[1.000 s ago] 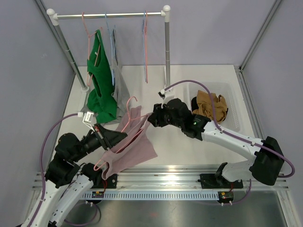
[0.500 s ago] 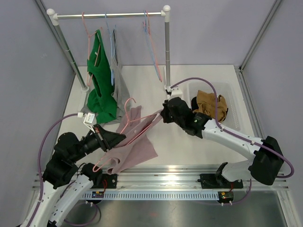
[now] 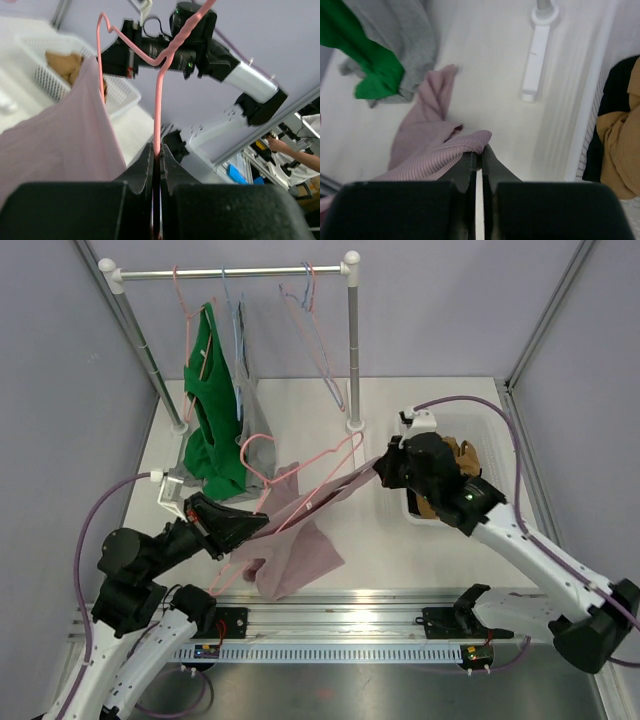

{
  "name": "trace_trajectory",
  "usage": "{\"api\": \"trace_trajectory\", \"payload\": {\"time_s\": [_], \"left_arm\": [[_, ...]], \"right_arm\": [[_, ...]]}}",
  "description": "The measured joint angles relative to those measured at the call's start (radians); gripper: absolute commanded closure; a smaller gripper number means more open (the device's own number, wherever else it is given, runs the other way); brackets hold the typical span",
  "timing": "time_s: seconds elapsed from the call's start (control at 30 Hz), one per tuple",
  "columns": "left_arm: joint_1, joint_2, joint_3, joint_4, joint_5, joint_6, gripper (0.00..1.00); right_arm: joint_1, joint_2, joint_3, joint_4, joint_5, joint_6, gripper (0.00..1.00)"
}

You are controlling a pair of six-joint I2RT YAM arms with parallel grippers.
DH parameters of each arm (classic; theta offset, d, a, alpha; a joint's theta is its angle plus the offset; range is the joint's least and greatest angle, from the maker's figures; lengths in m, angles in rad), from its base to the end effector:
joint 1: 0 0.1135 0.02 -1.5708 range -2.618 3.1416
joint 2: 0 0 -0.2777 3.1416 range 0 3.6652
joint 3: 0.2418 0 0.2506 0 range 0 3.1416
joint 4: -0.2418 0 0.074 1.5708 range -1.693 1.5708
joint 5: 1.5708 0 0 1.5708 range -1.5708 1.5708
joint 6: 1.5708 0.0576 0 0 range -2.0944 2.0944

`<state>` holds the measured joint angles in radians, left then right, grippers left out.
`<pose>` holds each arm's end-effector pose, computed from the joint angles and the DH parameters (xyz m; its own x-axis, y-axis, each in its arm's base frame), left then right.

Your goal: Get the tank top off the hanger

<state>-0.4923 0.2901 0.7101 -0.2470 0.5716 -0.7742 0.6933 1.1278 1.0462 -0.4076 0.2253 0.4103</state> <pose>0.0489 -0.0616 0.3680 -0.4978 -0.4002 -0.7694 0.7261 0.2929 -0.6221 0.2107 0.1583 0.3432 -0.5194 0.0739 -0.8513 -0.2880 0.9228 0.2558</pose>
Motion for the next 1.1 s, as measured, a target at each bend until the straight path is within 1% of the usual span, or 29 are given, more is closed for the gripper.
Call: {"api": "trace_trajectory", "payload": {"time_s": [0.1,0.23,0.4,0.43,0.53,0.63,0.73,0.8,0.93,1.03,1.1], "left_arm": [[0.000,0.023,0.000,0.198,-0.004,-0.017,1.00],[-0.001,0.101,-0.002,0.504,-0.034,0.001,1.00],[-0.035,0.289,0.009,0.890,-0.079,0.086,1.00],[-0.047,0.338,0.021,0.948,-0.092,0.110,1.00],[-0.072,0.457,0.069,1.051,-0.137,0.178,1.00],[-0.078,0.530,0.095,1.096,-0.196,0.240,1.00],[-0.078,0.529,0.095,1.079,-0.265,0.288,1.00],[-0.078,0.497,0.090,1.048,-0.306,0.310,1.00],[-0.078,0.366,0.027,1.016,-0.427,0.351,1.00],[-0.078,0.294,0.035,0.919,-0.526,0.366,1.00],[-0.078,0.290,0.076,0.826,-0.574,0.369,1.00]], "right_arm": [[-0.002,-0.131,0.051,-0.041,-0.057,-0.010,1.00],[-0.007,-0.261,0.172,-0.086,-0.164,-0.025,1.00],[-0.010,-0.295,0.345,-0.185,-0.317,-0.059,1.00],[-0.010,-0.291,0.377,-0.207,-0.342,-0.070,1.00],[-0.010,-0.273,0.451,-0.275,-0.394,-0.099,1.00],[-0.011,-0.249,0.466,-0.311,-0.463,-0.120,1.00],[-0.011,-0.219,0.419,-0.316,-0.517,-0.124,1.00],[-0.011,-0.203,0.344,-0.307,-0.525,-0.122,1.00],[-0.011,-0.161,0.178,-0.289,-0.497,-0.117,1.00],[-0.006,-0.130,0.087,-0.281,-0.454,-0.107,1.00],[0.010,-0.122,0.046,-0.268,-0.418,-0.099,1.00]]}}
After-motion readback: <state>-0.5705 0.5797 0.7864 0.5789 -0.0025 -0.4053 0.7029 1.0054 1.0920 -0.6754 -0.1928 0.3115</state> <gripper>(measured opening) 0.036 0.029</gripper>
